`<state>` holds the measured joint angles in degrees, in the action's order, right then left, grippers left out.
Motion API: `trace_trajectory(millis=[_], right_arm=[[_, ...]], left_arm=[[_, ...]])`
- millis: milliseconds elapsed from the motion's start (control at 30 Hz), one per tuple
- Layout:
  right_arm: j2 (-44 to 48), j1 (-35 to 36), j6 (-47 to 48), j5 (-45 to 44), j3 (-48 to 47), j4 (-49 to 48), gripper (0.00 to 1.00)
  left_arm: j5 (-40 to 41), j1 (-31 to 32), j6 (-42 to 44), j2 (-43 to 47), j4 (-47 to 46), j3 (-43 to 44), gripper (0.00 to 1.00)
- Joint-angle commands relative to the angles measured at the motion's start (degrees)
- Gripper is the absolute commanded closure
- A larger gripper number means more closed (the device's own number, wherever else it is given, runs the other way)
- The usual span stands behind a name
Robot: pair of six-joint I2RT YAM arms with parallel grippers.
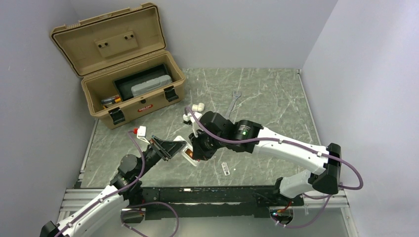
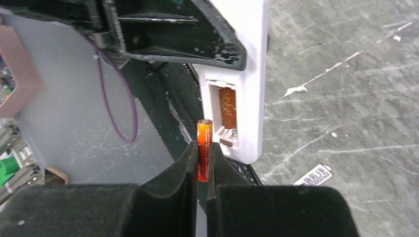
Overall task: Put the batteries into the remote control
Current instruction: Load the battery into the remote control.
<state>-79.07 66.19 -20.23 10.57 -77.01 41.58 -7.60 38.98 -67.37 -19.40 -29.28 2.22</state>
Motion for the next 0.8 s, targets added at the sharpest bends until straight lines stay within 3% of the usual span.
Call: trace_trajectory(millis=[0,267,767], right_arm=[[-1.54,1.25,-2.56,-6.14,-2.79,1.23,1.0],[-4.75,3.35,-2.78,-13.54,-5.12,2.54,1.0],[-7.02,3.6,-2.81,-15.89,-5.94,1.14,1.0]], left_arm=[[1.18,-0.15,-0.91,1.16,-2.35,0.33,1.0],[0.52,-0.11,-1.56,0.57,-2.7,-0.05,1.0],[0.48,-0.16,-1.87,0.56,-2.72,-0.17,1.0]])
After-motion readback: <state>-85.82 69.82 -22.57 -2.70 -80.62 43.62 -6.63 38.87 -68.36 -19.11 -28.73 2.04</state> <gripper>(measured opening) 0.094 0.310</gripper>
